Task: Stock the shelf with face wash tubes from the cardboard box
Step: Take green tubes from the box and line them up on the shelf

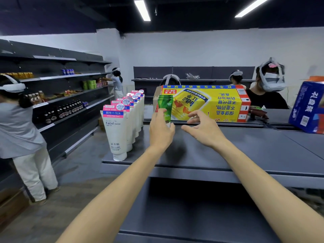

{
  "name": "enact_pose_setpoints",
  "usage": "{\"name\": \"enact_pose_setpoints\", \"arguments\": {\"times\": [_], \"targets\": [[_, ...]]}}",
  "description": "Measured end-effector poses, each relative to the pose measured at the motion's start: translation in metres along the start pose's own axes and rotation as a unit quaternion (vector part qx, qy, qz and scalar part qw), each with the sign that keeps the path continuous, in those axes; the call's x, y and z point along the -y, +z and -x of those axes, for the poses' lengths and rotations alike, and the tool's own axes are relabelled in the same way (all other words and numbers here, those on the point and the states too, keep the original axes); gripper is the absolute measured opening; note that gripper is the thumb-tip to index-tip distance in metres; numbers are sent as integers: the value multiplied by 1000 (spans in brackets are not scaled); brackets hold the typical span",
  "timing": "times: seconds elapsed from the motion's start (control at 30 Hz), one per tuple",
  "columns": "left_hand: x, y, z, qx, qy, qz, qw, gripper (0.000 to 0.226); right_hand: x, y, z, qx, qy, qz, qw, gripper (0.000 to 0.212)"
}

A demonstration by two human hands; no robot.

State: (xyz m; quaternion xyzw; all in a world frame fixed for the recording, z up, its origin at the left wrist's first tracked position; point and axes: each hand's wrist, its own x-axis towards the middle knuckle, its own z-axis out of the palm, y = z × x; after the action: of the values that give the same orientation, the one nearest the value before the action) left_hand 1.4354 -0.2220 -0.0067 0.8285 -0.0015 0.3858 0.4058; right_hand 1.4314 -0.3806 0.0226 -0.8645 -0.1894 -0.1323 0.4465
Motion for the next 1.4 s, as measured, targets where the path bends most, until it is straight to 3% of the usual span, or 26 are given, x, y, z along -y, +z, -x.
{"name": "enact_pose_setpoints", "arguments": {"times": [0.2,0.4,0.6,0.8,1.03,1.23,1.4], "targets": [[-3,-12,31,45,43,-26,998,42,-2,-12,14,19,-3,1,1000,44],[-1,-29,67,20,-1,-86,996,32,-7,-13,41,41,5,-5,999,44],[-18,-47,88,36,16,-90,995,30,4,-17,64,44,19,-15,999,44],[-12,-66,150,112,117,-120,979,30,1,-6,115,55,15,-7,998,38],[44,-62,252,207,27,-82,975,29,-45,32,209,93,105,2,990,38],[77,-45,330,297,-31,-67,952,28,-101,80,293,143,211,9,967,42],[99,-36,382,362,-95,-73,924,29,-137,113,347,135,287,3,948,40]]}}
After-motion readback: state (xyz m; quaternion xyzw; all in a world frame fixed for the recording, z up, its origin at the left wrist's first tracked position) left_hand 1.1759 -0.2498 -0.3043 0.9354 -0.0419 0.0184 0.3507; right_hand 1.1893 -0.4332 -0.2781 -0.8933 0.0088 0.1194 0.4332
